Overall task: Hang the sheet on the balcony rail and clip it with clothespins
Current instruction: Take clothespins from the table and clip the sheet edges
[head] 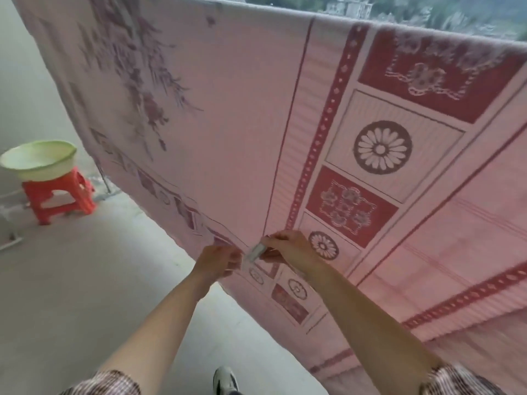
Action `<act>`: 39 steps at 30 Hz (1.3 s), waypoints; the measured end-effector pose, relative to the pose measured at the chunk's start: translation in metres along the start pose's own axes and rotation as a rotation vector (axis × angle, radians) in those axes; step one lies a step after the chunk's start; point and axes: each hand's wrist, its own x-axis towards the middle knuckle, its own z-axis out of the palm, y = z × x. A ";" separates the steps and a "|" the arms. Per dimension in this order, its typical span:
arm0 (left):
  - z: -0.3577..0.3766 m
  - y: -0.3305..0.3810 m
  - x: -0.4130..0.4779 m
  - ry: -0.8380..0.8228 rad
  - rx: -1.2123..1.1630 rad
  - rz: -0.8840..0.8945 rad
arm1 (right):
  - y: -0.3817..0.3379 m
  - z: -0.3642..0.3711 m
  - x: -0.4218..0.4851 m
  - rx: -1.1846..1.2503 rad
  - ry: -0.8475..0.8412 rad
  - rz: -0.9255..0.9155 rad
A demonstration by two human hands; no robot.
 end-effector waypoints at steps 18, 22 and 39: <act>-0.351 0.090 0.247 0.164 -0.327 0.062 | -0.159 0.312 0.341 -0.148 -0.240 -0.102; -0.464 0.094 0.299 0.230 -0.253 0.129 | -0.187 0.409 0.414 -0.142 -0.344 -0.077; -0.805 0.158 0.528 0.457 -0.079 0.272 | -0.306 0.722 0.684 0.075 -0.395 -0.065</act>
